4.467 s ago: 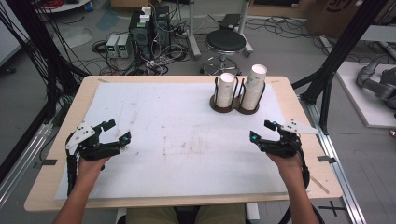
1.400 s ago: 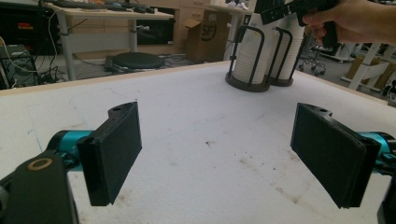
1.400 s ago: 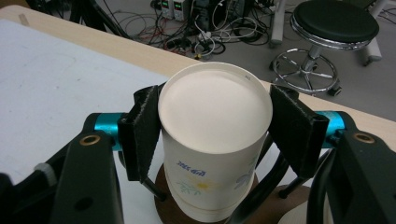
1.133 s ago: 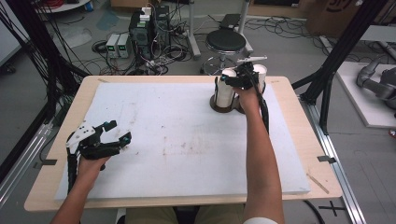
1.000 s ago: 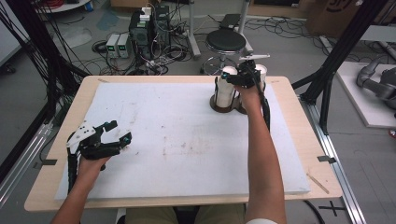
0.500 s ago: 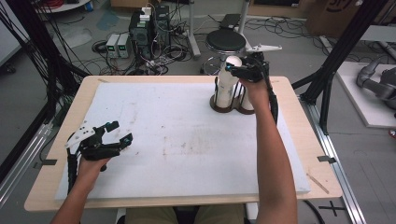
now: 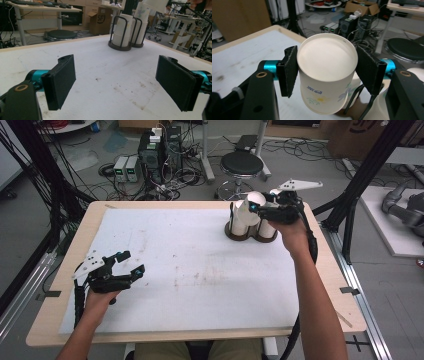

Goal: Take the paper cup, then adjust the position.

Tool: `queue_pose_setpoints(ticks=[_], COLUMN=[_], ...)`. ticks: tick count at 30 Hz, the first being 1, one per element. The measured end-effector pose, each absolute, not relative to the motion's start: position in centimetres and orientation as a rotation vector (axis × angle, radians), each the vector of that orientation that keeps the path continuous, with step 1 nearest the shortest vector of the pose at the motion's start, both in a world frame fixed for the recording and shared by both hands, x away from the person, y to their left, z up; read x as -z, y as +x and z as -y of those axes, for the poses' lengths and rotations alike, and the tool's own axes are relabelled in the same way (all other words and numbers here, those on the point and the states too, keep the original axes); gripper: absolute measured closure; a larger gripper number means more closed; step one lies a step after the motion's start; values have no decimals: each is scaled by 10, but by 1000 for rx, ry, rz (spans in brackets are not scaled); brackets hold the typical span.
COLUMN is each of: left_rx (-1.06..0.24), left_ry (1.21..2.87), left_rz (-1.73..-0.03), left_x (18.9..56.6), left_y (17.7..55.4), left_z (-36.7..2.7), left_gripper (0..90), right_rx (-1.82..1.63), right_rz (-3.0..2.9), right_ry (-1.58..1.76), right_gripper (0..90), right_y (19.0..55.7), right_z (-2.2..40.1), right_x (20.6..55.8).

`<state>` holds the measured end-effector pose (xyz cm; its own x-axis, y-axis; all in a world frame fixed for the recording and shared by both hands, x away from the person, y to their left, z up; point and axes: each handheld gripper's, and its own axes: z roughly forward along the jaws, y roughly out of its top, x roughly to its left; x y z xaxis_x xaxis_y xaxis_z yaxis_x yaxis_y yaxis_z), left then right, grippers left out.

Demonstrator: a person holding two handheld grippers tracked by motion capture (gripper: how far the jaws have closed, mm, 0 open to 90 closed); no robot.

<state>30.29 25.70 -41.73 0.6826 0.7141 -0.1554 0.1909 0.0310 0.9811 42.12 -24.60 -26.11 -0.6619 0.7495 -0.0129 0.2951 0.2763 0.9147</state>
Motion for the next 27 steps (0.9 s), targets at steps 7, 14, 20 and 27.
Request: queue_pose_setpoints(ticks=[7,14,20,27], left_rx=[-465,-455,-455,-444], left_ry=[1518,1526,1537,1541], left_rz=[-770,-754,-753,-735], left_x=[417,416,417,417], left_y=[303,301,301,302], left_z=[-256,-254,-251,-247], left_gripper=[163,163,163,163], right_rx=[-1412,-1433,-1433,-1462], right_rz=[-2152,-2212,-2264,-2269], right_ry=[878,822,779,755], right_gripper=[386,385,385,385], right_y=[387,366,360,352], right_z=[250,246,243,241], right_x=[275,292,302,305])
